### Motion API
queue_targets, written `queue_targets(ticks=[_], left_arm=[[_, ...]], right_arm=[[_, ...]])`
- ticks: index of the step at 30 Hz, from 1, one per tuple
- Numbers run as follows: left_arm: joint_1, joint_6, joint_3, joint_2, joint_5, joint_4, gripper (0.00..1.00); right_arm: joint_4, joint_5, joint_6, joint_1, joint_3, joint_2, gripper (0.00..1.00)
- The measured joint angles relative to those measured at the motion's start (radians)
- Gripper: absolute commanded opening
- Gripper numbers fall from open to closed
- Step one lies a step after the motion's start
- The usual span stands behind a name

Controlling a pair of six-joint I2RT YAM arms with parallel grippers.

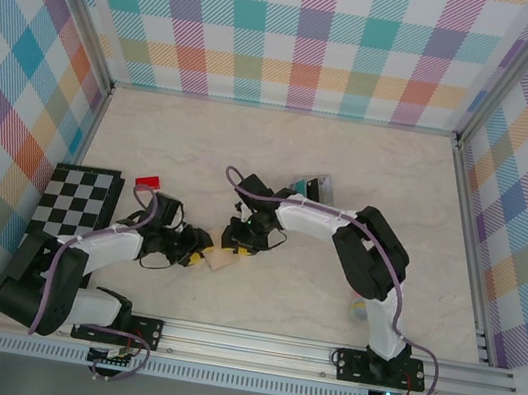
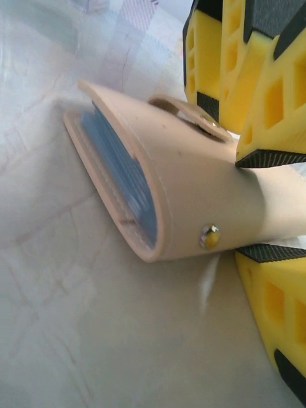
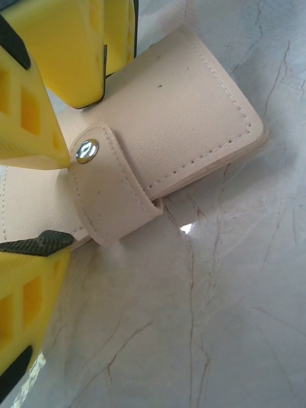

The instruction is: Take the credit cards out of the card holder

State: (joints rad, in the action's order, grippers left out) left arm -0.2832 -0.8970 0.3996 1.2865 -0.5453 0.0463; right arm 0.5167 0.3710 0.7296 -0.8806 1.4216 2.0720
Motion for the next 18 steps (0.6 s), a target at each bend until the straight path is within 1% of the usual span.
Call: queue_targets(ticks=[2,5,11,15,18], left_arm=[[0.000,0.005,-0.018,0.000,-0.007,-0.041,0.36],[0.001,0.009,-0.045,0.000,-0.019,-0.098,0.32],[0.007,0.020,-0.059,-0.013,-0.050,-0.174,0.21],[0.007,0.029,-0.061,-0.074,-0.064,-0.179,0.15],[0.007,0.038,-0.064,-0.126,-0.067,-0.171,0.08]], right_arm=[[0.003,0.006,0.000,0.001,0.004,0.005,0.35],[0.009,0.012,0.000,0.003,0.009,0.009,0.35],[0.011,0.013,-0.002,0.004,0.009,0.008,0.36],[-0.011,0.008,-0.013,0.007,-0.014,-0.013,0.39],[-0.035,-0.007,-0.031,0.011,-0.047,-0.056,0.45]])
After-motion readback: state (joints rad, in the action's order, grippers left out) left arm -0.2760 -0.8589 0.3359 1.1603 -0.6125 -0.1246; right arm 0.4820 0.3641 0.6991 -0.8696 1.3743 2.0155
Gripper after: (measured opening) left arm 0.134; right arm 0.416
